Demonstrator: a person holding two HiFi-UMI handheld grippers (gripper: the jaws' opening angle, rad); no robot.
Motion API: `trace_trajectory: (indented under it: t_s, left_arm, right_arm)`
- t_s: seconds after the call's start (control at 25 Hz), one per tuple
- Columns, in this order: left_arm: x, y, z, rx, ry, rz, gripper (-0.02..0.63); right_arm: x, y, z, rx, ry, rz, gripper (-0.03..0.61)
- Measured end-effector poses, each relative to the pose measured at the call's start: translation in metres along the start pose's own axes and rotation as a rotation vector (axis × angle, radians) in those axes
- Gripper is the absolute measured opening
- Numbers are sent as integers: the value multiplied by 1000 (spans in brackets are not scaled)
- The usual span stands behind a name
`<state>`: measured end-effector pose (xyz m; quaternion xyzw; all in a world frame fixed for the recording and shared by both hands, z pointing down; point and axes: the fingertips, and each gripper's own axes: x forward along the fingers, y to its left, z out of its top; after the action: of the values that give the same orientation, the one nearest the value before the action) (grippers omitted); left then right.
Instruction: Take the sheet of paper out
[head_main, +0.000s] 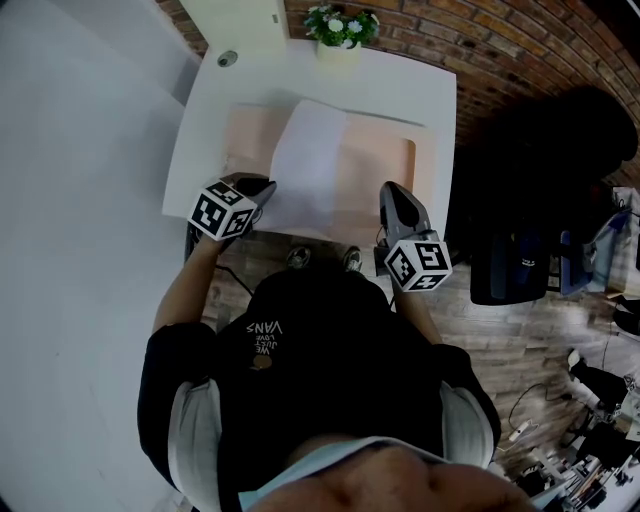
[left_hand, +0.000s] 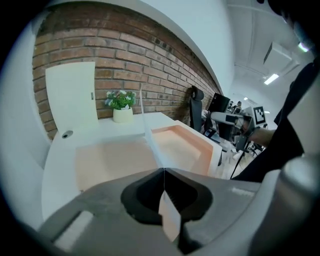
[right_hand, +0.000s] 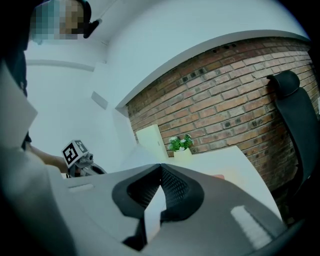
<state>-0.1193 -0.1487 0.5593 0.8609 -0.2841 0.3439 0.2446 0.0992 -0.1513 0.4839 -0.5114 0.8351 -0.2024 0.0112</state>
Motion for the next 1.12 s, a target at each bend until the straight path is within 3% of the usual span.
trace_trajectory:
  t_s: [0.28, 0.64, 1.12]
  left_arm:
    - [-28, -8, 21, 54, -130, 13, 2]
    - [-51, -23, 43, 207, -177, 63, 2]
    - [-78, -49, 76, 295, -298, 34, 2]
  right_arm:
    - [4, 8, -2, -13, 14, 24, 2]
    - [8, 9, 0, -27, 10, 44, 2]
    - [18, 16, 15, -31, -38, 157, 3]
